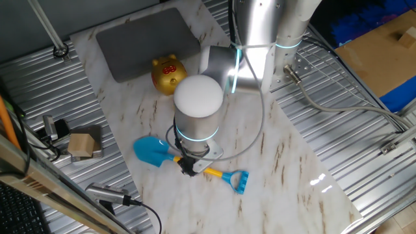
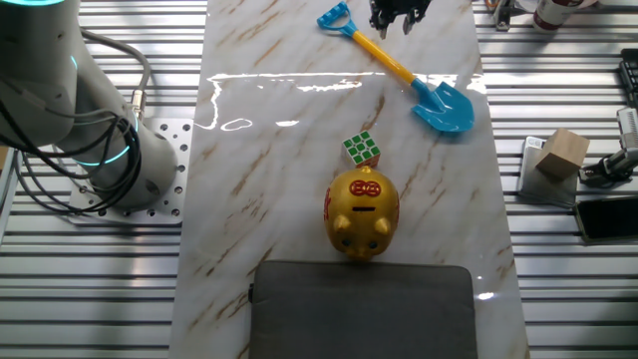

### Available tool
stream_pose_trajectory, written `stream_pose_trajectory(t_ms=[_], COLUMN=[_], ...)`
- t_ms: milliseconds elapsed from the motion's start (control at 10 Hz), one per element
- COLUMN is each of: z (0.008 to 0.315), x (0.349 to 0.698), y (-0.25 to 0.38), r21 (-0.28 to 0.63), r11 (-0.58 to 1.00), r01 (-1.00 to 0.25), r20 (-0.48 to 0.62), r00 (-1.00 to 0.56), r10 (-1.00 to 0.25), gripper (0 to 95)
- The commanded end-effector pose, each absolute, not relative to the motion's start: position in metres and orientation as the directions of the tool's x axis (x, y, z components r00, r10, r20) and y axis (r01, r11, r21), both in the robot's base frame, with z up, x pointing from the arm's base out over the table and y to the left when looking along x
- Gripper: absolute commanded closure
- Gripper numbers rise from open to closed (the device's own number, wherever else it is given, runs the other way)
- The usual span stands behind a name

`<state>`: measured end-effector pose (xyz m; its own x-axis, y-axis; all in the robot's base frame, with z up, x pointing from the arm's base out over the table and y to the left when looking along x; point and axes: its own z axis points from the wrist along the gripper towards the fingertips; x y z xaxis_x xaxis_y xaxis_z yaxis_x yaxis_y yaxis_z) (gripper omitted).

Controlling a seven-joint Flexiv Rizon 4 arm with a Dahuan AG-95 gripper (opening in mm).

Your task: Use a shovel to scoop up an object

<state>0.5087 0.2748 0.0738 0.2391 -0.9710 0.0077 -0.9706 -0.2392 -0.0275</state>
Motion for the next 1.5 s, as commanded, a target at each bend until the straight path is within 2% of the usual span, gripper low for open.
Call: stream_pose_trajectory(t_ms=[100,1000,1500], z=[0.074,0.069,0.069], x=[0.509,0.508,0.507], y=[0.272,0.247,0.246], r21=[-0.021,-0.035,-0.036], r11=[-0.288,-0.367,-0.257], r01=[-0.957,-0.93,-0.966], r20=[0.048,0.047,0.04], r00=[0.287,0.365,0.256], r10=[-0.957,-0.93,-0.966], gripper=[57.0,57.0,57.0])
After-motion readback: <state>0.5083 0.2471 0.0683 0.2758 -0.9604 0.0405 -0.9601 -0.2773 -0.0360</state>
